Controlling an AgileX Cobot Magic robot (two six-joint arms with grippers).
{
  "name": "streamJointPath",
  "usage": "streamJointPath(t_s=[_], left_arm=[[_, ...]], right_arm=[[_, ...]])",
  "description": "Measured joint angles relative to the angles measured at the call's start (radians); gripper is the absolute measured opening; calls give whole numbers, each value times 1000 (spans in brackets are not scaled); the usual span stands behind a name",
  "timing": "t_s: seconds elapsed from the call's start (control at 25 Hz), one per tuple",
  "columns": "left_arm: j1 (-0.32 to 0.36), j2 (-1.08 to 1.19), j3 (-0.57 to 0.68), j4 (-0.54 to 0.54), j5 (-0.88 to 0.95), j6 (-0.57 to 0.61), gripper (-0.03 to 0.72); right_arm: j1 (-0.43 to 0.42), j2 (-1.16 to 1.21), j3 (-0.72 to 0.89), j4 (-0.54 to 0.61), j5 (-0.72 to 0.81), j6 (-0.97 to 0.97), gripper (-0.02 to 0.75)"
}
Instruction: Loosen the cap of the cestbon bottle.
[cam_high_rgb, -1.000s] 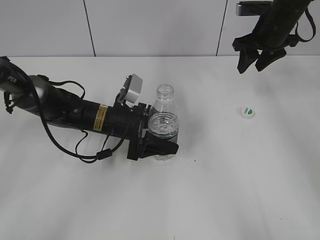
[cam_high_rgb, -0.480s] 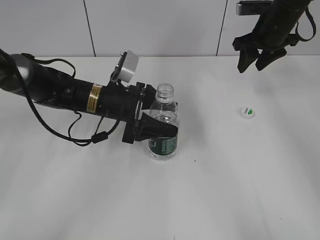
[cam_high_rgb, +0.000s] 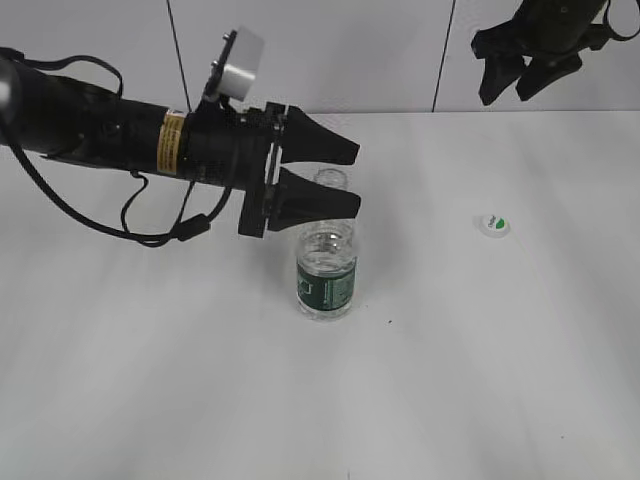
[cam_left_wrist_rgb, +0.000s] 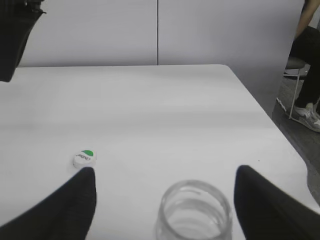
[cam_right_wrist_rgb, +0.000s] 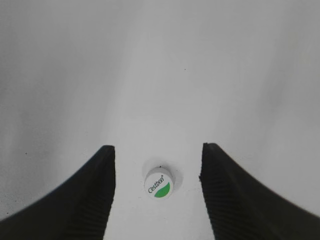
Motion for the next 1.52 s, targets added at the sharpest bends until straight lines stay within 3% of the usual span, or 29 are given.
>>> streamJointPath(t_s=[0.36, 0.56, 0.76, 1.04, 1.24, 1.52], left_arm=[[5, -130, 1, 1, -1, -19, 463], [51, -205, 1, 4, 77, -19, 429], [106, -312, 1, 21, 434, -19, 426], [117, -369, 2, 8, 1051, -82, 425], [117, -369, 23, -175, 1292, -119, 425], [117, -369, 67, -433, 1458, -123, 424]], right_arm=[[0, -1, -73, 0, 27, 8, 419], [0, -1, -102, -1, 27, 11, 419], [0, -1, -104, -2, 28, 12, 419], [0, -1, -108, -12, 29, 29, 419], [0, -1, -115, -21, 30, 34, 419], [0, -1, -115, -44, 31, 41, 419]])
